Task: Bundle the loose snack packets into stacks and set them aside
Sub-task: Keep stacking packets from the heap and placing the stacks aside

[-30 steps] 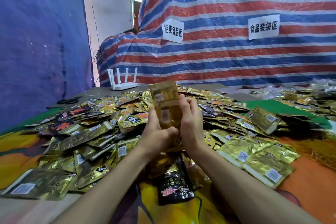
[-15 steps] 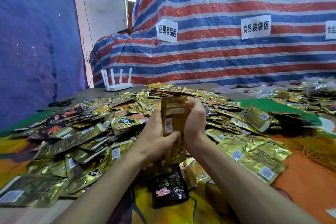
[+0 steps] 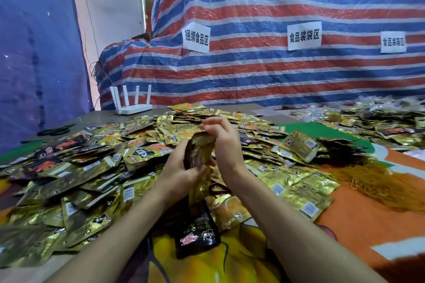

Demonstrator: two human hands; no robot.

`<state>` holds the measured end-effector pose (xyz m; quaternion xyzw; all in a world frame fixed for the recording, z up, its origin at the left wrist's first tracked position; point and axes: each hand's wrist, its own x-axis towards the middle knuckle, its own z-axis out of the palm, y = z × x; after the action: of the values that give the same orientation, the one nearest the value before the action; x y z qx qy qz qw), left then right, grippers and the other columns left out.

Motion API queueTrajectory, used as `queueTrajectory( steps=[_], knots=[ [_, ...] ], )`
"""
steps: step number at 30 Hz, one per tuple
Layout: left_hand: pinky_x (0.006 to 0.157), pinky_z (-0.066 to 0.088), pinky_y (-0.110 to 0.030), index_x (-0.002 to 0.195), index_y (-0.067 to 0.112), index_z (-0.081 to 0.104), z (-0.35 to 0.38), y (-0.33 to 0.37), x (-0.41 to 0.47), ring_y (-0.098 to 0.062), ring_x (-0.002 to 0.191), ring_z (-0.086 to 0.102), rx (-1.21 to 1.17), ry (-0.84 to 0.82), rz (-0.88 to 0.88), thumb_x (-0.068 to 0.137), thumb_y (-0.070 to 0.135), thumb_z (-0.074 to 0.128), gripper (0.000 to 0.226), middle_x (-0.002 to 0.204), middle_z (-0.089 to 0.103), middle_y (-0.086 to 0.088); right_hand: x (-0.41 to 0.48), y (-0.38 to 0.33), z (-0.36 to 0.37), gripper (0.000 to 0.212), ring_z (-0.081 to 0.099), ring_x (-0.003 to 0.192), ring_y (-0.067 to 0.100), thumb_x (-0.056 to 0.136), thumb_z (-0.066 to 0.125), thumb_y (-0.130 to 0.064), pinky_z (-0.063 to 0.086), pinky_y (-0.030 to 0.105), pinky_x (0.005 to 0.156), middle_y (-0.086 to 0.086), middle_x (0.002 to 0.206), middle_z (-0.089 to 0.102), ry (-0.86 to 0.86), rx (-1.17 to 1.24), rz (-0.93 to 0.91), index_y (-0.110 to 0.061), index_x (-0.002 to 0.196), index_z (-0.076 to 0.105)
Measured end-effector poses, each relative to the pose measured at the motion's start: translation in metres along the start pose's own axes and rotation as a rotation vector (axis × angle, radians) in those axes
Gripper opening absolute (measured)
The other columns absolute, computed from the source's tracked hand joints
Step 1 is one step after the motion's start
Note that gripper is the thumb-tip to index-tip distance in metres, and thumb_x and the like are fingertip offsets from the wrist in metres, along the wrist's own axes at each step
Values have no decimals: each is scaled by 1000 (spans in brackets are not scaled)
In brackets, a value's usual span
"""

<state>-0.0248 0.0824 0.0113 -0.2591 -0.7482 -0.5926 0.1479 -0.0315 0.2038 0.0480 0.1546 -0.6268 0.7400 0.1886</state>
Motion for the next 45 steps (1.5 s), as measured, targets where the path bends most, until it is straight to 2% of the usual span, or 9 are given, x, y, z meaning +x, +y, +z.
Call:
queueTrajectory(
  steps=[5, 10, 12, 18, 24, 28, 35, 39, 45],
  knots=[
    [67, 55, -23, 116, 7, 44, -8, -3, 1, -19, 80, 67, 0, 36, 1, 72, 12, 76, 54, 97, 64, -17, 6, -13, -50, 12, 63, 87, 9, 94, 60, -17, 46, 22, 69, -4, 92, 68, 68, -461, -59, -15, 98, 71],
    [75, 56, -27, 113, 1, 48, -8, -3, 2, -29, 86, 67, 57, 31, 18, 70, 13, 83, 57, 98, 60, -25, 16, -41, -144, 16, 68, 86, 21, 87, 59, -8, 59, 40, 82, 3, 92, 73, 11, -1182, 162, -14, 91, 74],
    [81, 57, -41, 112, 0, 49, -7, -3, 2, -38, 90, 63, 43, 8, 2, 68, 16, 80, 57, 99, 59, -28, 19, -53, -184, 15, 67, 79, 26, 88, 57, -12, 59, 37, 75, 8, 86, 70, -2, -1479, 288, -9, 91, 71],
    [82, 52, -44, 106, -2, 53, -6, -1, 2, -32, 82, 61, 33, 4, -6, 64, 16, 75, 51, 95, 59, -27, 10, -68, -259, 13, 57, 63, 17, 85, 56, -11, 44, 28, 55, 2, 74, 58, 2, -1925, 487, -16, 76, 48],
    [79, 49, -44, 103, -8, 53, -6, 3, 2, -28, 78, 60, 51, 17, 6, 62, 15, 73, 51, 89, 59, -23, 3, -74, -273, 22, 58, 54, 18, 82, 66, -4, 45, 26, 45, 3, 61, 57, 92, -1918, 505, -10, 66, 52],
    [80, 50, -42, 105, -10, 53, -6, 2, 2, -26, 78, 61, 51, 19, 8, 62, 15, 72, 53, 88, 60, -17, 10, -88, -270, 32, 68, 71, 26, 76, 83, -14, 58, 36, 61, 6, 70, 63, 141, -1842, 479, -11, 71, 52],
    [79, 51, -38, 105, -8, 54, -7, 2, 1, -24, 79, 62, 40, 18, 0, 63, 14, 72, 51, 88, 61, -17, 12, -97, -271, 22, 60, 59, 24, 79, 67, 3, 43, 27, 46, 10, 65, 59, 176, -1748, 415, -6, 67, 51],
    [83, 51, -42, 103, -5, 56, -8, 1, 2, -28, 82, 62, 39, 20, 3, 63, 14, 72, 48, 92, 61, -22, 13, -103, -268, 15, 67, 72, 27, 77, 81, -8, 61, 40, 67, 11, 80, 69, 192, -1729, 374, -5, 87, 70],
    [81, 51, -40, 102, -5, 56, -8, 2, 2, -29, 81, 62, 33, 12, 2, 63, 13, 72, 46, 91, 60, -21, 17, -105, -264, 6, 66, 78, 30, 86, 71, -8, 59, 44, 77, 12, 85, 69, 251, -1745, 290, -7, 92, 72]
  ],
)
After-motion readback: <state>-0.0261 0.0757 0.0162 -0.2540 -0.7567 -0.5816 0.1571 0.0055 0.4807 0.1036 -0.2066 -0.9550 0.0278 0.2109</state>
